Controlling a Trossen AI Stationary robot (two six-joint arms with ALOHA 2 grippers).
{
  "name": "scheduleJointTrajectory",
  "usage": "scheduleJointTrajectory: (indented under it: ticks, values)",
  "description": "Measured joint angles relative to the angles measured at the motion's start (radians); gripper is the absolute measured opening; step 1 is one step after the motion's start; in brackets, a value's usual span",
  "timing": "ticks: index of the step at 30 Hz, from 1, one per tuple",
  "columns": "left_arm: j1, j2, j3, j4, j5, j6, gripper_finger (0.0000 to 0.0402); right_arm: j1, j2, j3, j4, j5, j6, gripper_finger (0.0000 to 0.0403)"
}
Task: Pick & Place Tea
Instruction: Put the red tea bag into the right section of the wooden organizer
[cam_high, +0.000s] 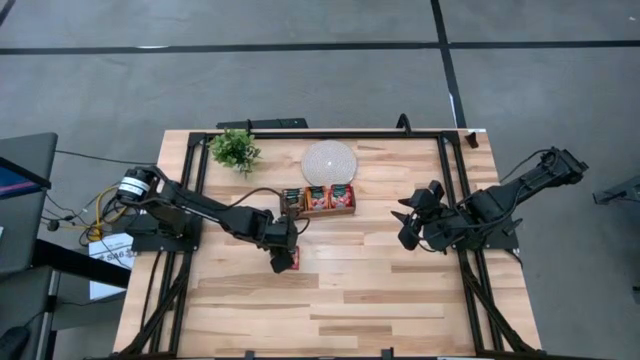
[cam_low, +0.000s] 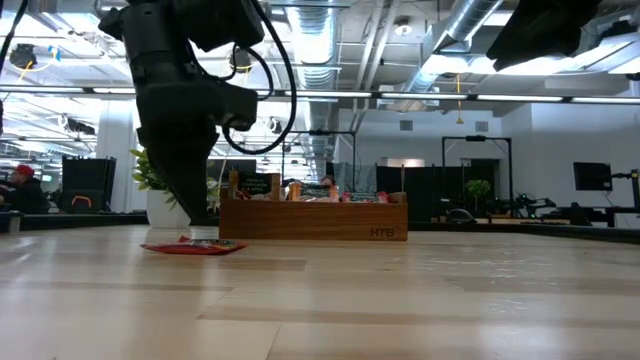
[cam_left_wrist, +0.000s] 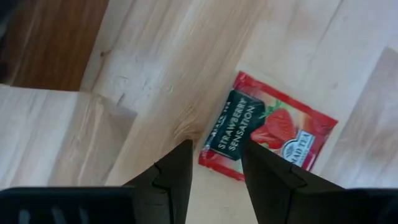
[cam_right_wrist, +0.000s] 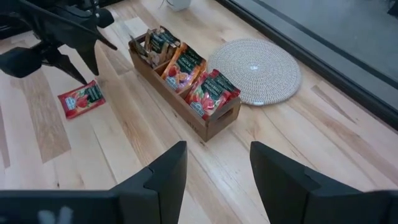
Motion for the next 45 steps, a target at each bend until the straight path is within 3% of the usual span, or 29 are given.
scheduleJointTrajectory:
  ticks: [24, 29, 36, 45]
  values:
    - [0.000, 0.117, 0.004, -0.012, -0.005, -0.012, 0.0124, 0.000, 0.000, 0.001, 0.008, -0.001, 0.000, 0.0171]
    - [0.000, 0.098, 0.002, -0.009, 0.000, -0.023, 0.0091, 0.000, 0.000, 0.001, 0.008, -0.003, 0.000, 0.0168]
    - [-0.012, 0.087, 0.000, -0.002, 0.010, -0.023, 0.0012, 0.000, 0.000, 0.001, 0.007, -0.003, 0.000, 0.0168]
    - [-0.063, 0.069, 0.008, -0.007, 0.046, -0.061, 0.0000, 0.000, 0.000, 0.001, 0.006, -0.003, -0.005, 0.0166]
